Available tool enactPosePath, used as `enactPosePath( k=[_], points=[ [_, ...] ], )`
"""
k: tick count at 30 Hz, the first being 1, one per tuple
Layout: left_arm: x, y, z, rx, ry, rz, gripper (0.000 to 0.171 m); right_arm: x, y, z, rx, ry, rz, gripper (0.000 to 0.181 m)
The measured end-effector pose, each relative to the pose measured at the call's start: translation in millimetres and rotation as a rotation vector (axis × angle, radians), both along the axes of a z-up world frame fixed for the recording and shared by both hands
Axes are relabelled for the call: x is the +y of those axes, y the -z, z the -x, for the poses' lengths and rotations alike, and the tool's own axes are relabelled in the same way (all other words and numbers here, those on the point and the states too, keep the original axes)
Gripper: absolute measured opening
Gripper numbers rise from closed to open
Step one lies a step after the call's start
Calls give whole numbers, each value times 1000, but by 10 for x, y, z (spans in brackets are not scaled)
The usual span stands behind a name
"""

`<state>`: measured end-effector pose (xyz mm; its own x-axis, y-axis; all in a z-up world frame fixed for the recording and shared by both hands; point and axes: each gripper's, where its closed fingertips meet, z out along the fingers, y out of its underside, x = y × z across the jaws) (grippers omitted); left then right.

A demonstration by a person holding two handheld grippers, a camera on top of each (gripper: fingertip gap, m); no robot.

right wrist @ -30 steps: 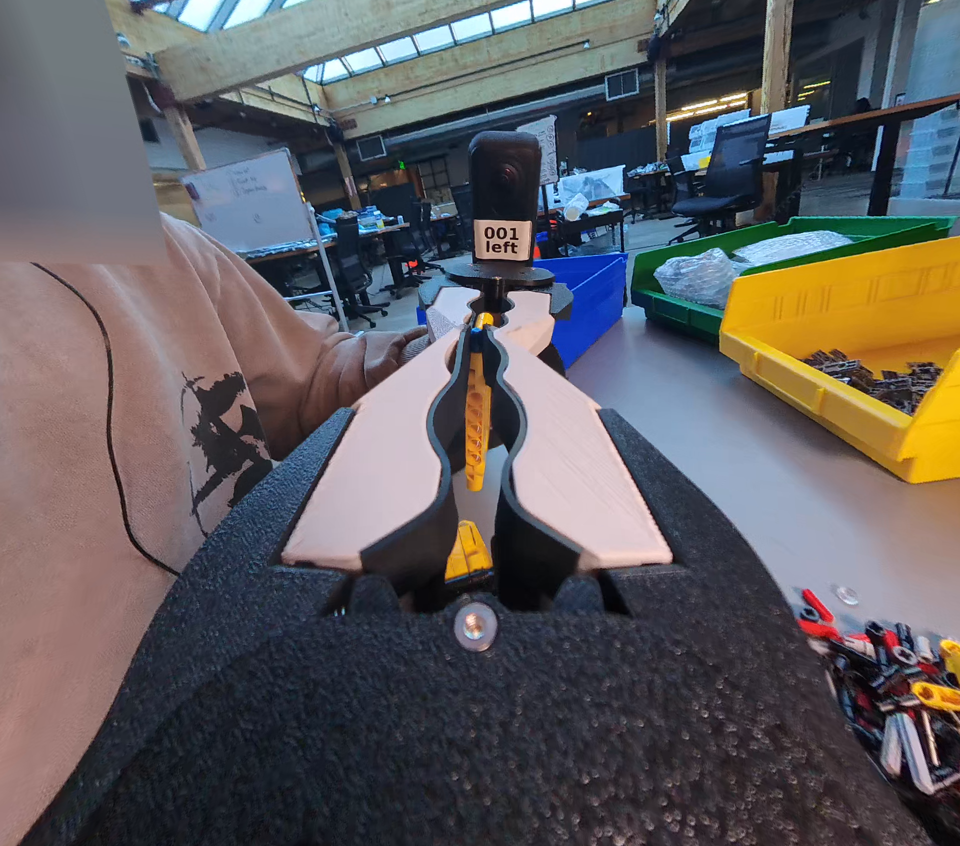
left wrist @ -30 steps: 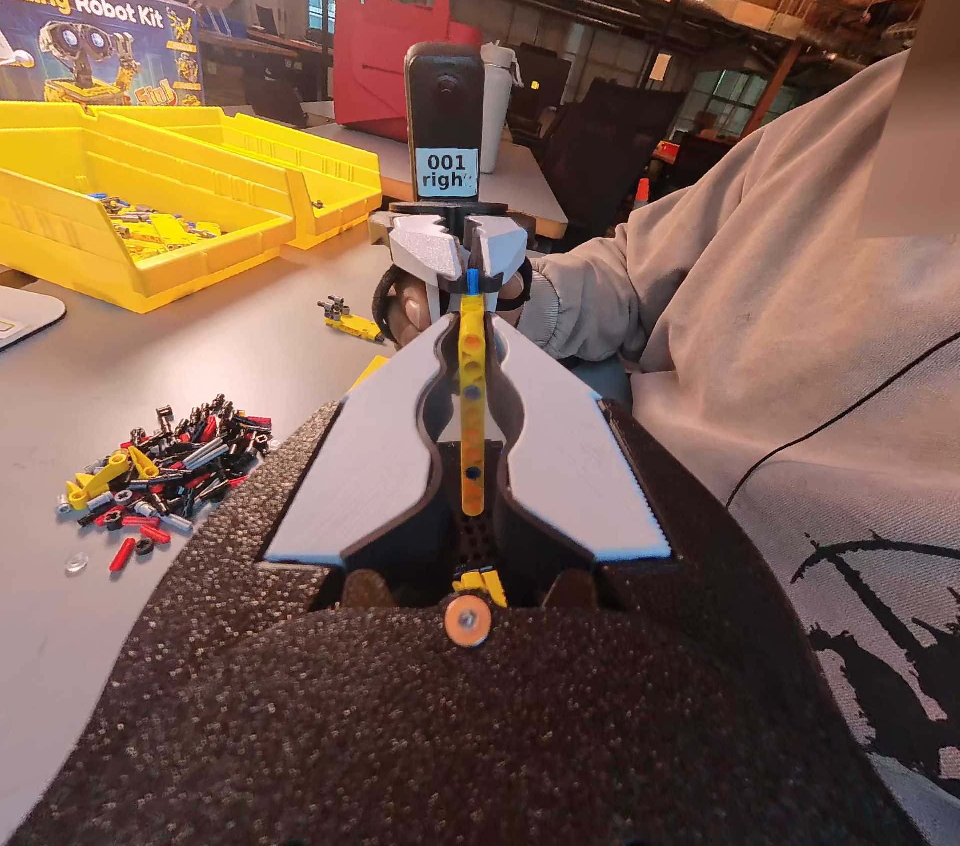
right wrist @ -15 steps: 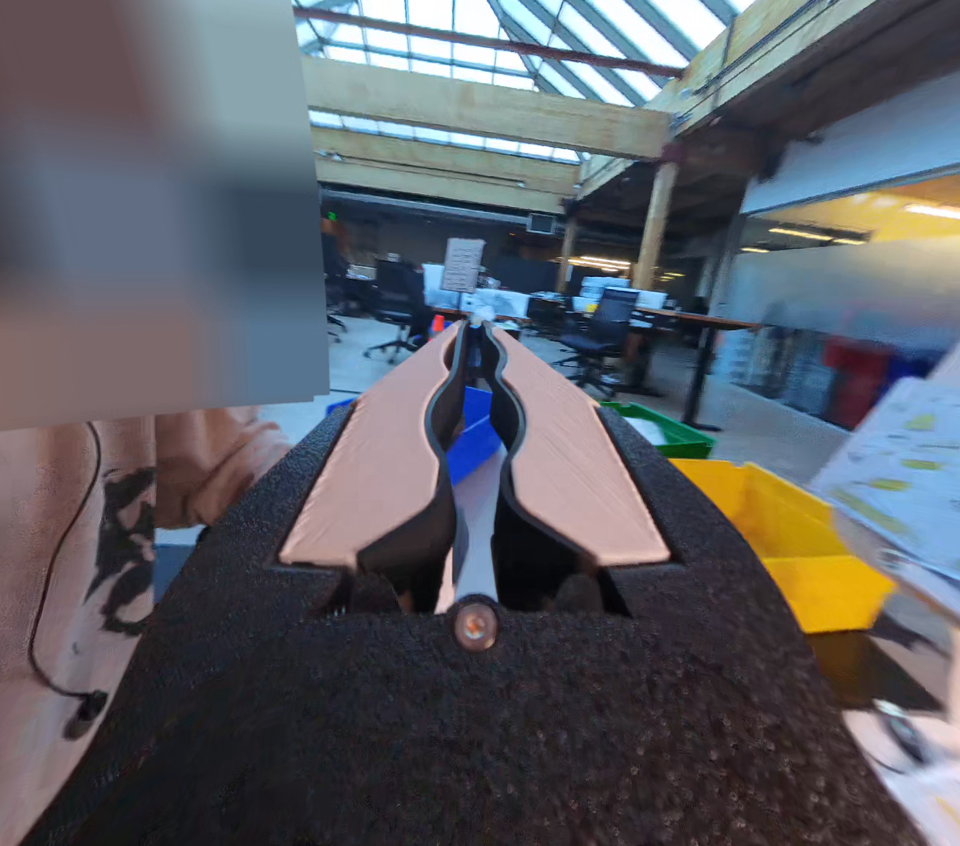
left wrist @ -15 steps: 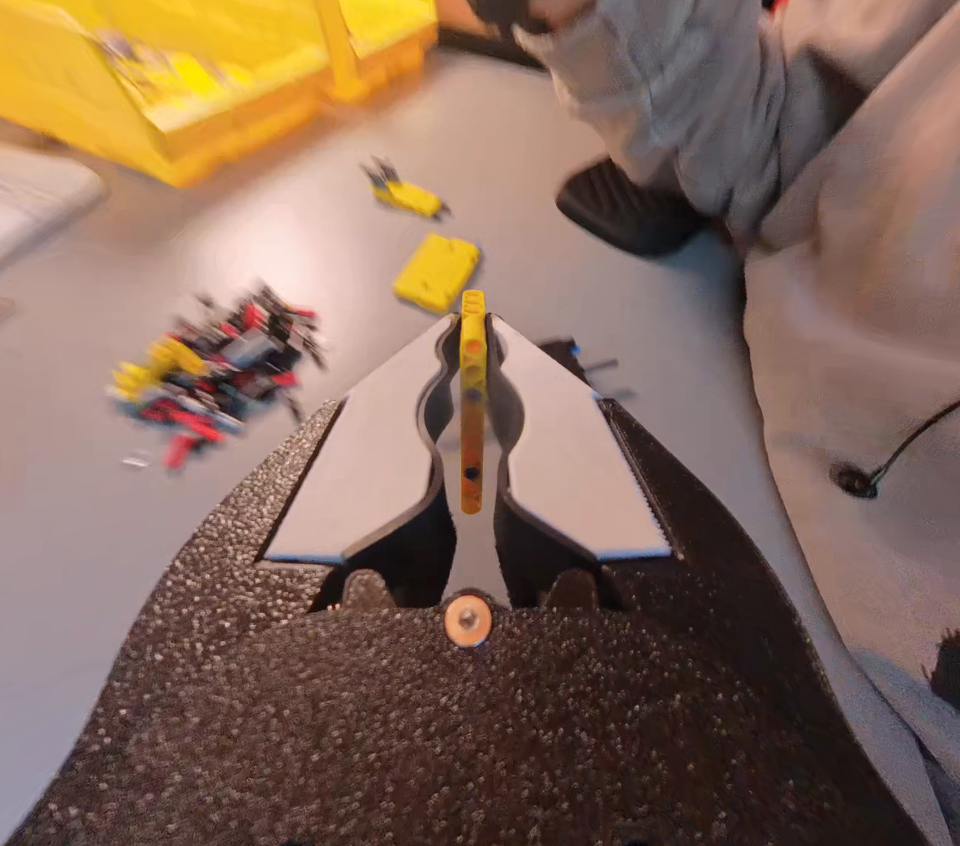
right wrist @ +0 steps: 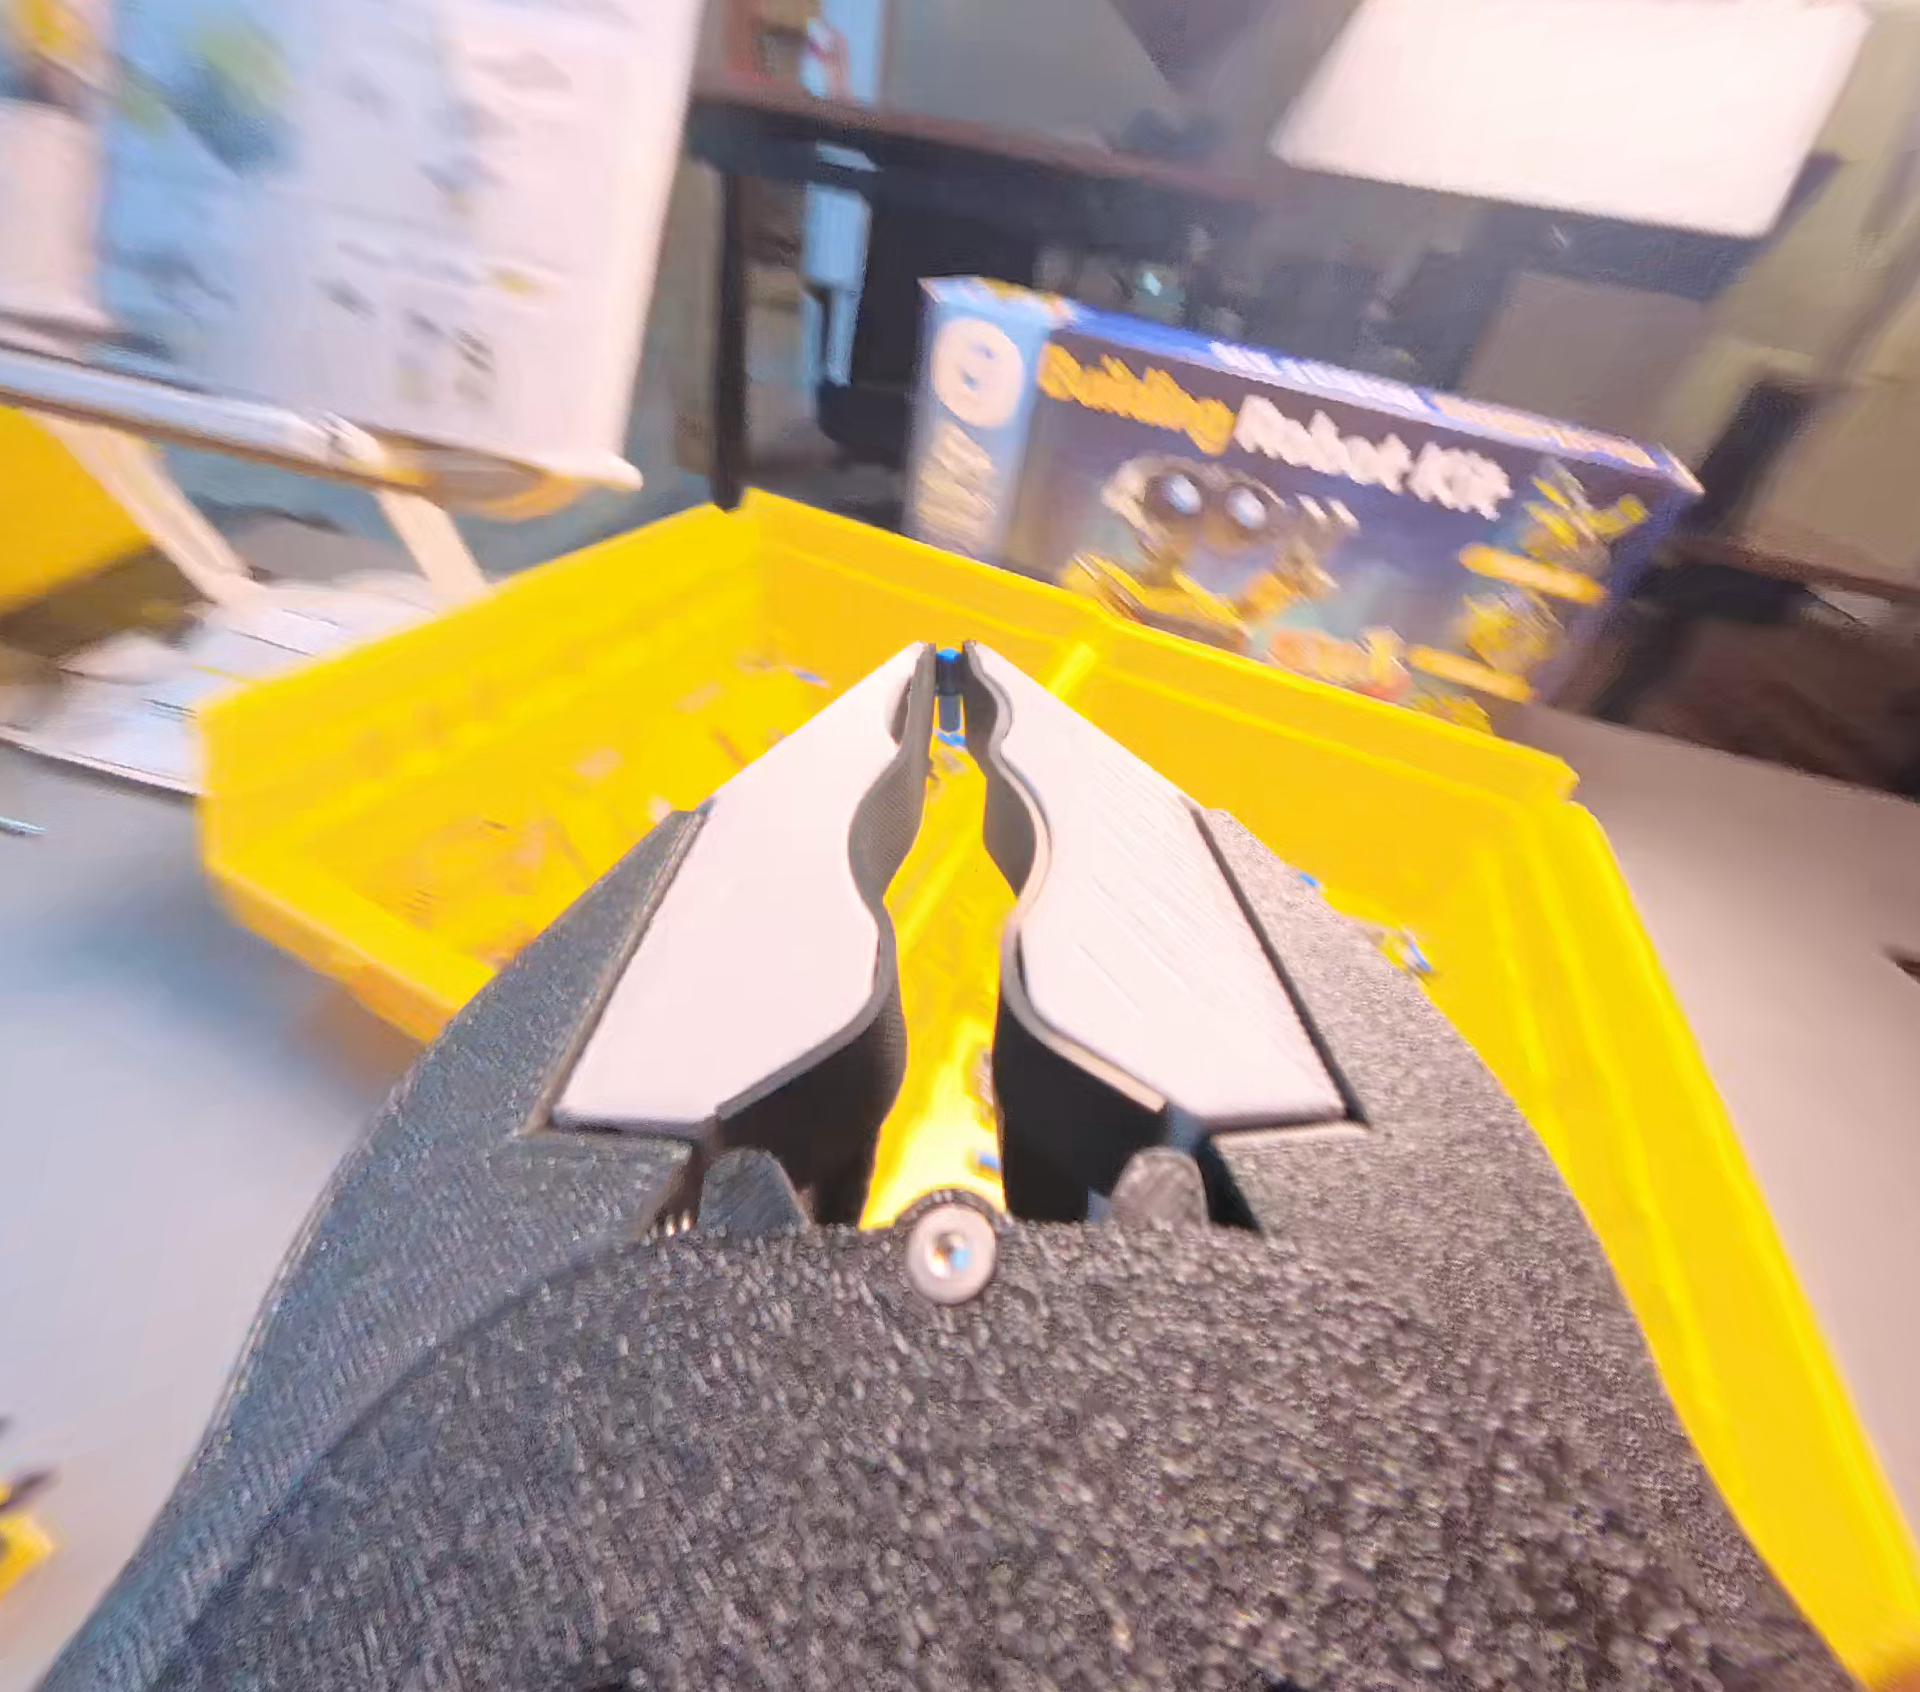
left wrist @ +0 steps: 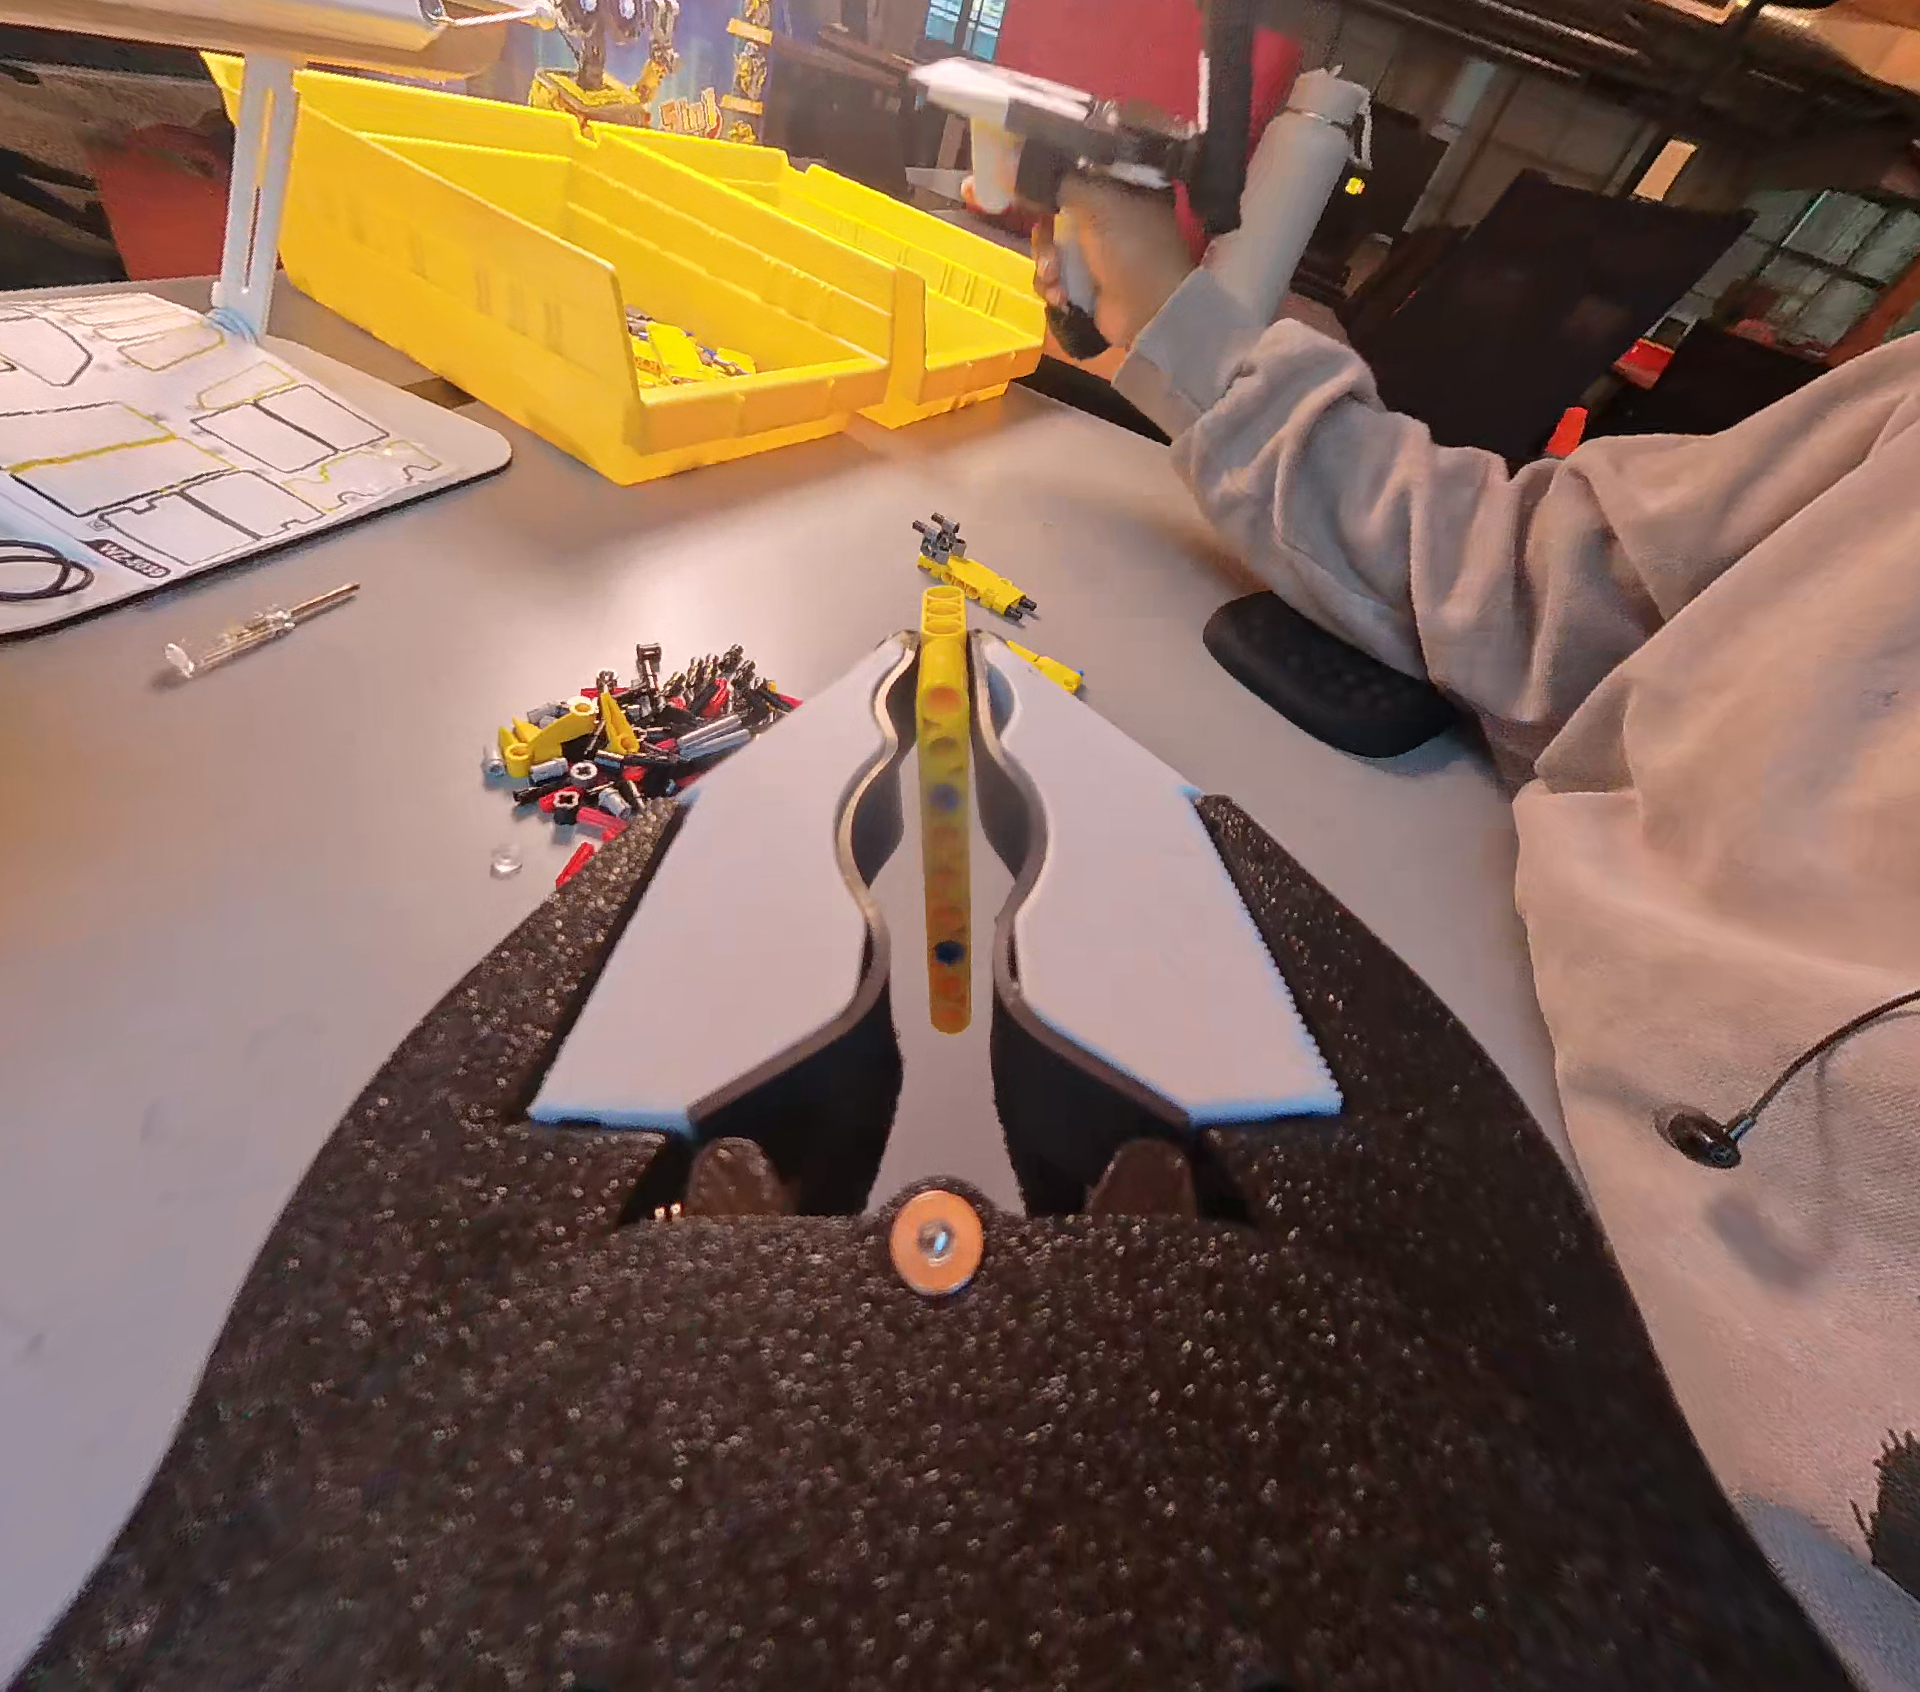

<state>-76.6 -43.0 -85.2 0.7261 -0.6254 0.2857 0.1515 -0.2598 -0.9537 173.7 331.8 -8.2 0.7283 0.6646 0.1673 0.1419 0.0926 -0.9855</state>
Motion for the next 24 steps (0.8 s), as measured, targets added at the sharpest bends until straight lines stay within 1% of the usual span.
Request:
enactPosePath(
  k=[2, 3, 4, 5, 6, 7, 9, 10, 12, 13, 14, 16, 18, 20, 22, 24],
  points=[
    [16, 22, -9, -3, -6, 1, 7, 298, 381, -244, -95, 93, 87, 3],
    [20, 47, -13, -4, -5, 9, 7, 407, 555, -327, -122, 124, 139, 15],
    [25, 68, -15, -8, -4, 17, 7, 476, 648, -383, -120, 141, 164, 28],
    [30, 86, -13, -11, -3, 22, 7, 512, 654, -423, -93, 152, 164, 38],
    [33, 93, -9, -15, -6, 23, 7, 512, 592, -437, -52, 151, 156, 44],
    [36, 88, -5, -21, -9, 19, 7, 479, 473, -425, -7, 136, 134, 47],
    [40, 66, -5, -30, -12, 8, 7, 335, 165, -341, 69, 85, 63, 48],
    [44, 52, -1, -34, -18, -1, 7, 215, 15, -244, 96, 33, 34, 47],
    [48, 24, 8, -43, -24, -15, 7, -136, -250, 81, 137, -136, -3, 45],
    [38, -9, 6, -61, -18, -27, 7, -373, -349, 301, 142, -252, -11, 42],
    [25, -60, 10, -96, -12, -40, 7, -648, -415, 545, 132, -380, -10, 39],
    [-11, -181, 27, -177, 4, -78, 7, -1288, -448, 1045, 100, -642, 13, 38],
    [-55, -305, 57, -242, 11, -129, 6, -2042, -337, 1510, 55, -922, 63, 38],
    [-107, -418, 80, -293, 21, -180, 6, -2784, -126, 1853, 10, -1174, 132, 38],
    [-143, -499, 106, -334, 23, -216, 7, -3352, 97, 2082, -10, -1332, 198, 38],
    [-172, -548, 114, -365, 33, -232, 6, -3674, 300, 2261, -24, -1374, 248, 39]
  ],
)
